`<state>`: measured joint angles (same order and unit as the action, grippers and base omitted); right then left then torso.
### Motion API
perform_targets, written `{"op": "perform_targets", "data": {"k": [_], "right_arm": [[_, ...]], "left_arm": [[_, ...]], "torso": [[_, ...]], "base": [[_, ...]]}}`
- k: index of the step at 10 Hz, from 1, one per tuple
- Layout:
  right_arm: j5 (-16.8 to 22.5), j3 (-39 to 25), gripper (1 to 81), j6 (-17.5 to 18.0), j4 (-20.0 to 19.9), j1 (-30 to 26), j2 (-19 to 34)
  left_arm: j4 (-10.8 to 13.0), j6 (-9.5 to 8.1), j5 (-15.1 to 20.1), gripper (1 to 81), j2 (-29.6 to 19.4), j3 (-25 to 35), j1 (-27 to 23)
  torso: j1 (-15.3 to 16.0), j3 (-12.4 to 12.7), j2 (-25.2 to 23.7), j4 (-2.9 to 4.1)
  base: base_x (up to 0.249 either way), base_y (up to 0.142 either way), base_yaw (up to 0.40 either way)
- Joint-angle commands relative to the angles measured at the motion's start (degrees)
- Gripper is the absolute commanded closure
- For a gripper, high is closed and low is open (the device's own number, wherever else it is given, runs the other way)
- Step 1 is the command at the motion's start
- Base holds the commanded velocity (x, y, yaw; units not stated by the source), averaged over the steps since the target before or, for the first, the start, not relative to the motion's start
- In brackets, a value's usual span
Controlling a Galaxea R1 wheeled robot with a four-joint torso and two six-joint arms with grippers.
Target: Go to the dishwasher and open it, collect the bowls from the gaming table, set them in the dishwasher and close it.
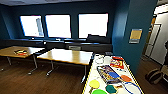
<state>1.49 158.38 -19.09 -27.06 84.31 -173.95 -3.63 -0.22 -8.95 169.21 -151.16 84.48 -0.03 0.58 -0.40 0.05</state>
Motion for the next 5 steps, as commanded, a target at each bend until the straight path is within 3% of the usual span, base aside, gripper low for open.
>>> {"op": "perform_targets", "data": {"k": [1,5], "right_arm": [[3.52,0.08,1.0,-0.16,-0.1,-3.49,0.33],[3.52,-0.01,1.0,-0.16,-0.1,-3.49,0.33]], "left_arm": [[0.38,-0.13,2.44,1.0,-0.27,0.25,-3.31],[0.12,-0.13,2.44,1.0,-0.36,0.25,-3.4]], "torso": [[0.03,0.0,0.0,0.0],[0.03,0.0,-0.02,0.0]], "base": [[0.0,0.0,-0.345],[0.0,0.0,-0.356]]}}
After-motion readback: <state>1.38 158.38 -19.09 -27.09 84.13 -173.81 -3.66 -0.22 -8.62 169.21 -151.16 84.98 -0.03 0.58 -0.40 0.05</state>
